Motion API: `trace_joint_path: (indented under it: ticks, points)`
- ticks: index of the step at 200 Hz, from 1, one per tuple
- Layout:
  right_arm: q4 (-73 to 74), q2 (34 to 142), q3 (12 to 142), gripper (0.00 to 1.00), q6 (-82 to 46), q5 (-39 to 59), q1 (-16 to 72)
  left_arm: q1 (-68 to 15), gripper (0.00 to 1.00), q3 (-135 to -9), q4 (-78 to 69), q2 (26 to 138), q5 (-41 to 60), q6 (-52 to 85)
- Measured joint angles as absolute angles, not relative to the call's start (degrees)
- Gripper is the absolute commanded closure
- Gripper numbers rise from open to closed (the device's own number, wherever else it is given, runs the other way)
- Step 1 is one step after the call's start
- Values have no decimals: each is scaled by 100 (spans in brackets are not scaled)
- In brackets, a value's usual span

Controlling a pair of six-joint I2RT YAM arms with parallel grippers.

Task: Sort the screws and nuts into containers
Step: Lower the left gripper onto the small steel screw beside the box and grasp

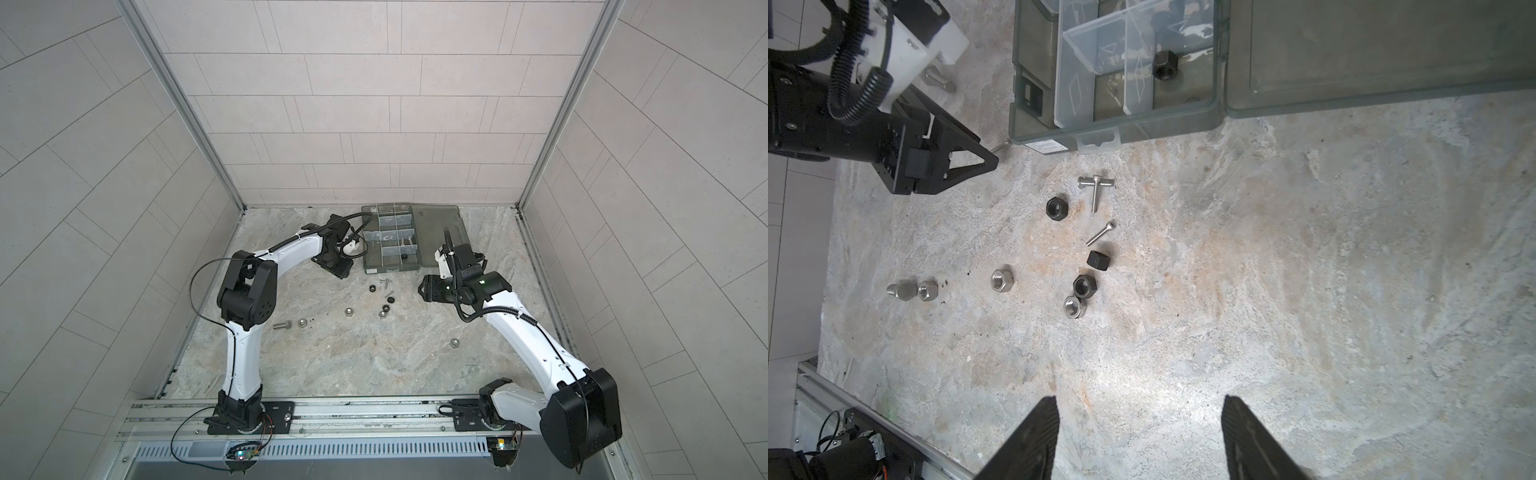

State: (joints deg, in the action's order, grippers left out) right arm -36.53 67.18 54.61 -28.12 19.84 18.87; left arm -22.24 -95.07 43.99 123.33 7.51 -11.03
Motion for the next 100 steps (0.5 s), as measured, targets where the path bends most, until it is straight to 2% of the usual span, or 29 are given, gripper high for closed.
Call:
trace_joint_path:
  ticks: [11, 20, 28, 82, 100]
  points:
    - [-3629, 6735, 5461, 34, -2794, 2132, 1879, -2224, 52, -9572, 4440, 12431, 753, -1162]
    - [-3612, 6746, 5461, 19, -2805, 2268, 1879, -2224, 52, -9612, 4466, 12510, 751, -1201]
    - [-3592, 6751, 5461, 14, -2803, 2414, 1879, -2224, 52, -9638, 4486, 12573, 744, -1243]
    - [-3424, 6751, 5461, 12, -2742, 2884, 1940, -2224, 53, -9874, 4609, 12702, 797, -1382]
    - [-3426, 6751, 5461, 12, -2742, 2902, 1946, -2224, 59, -10001, 4696, 12776, 808, -1420]
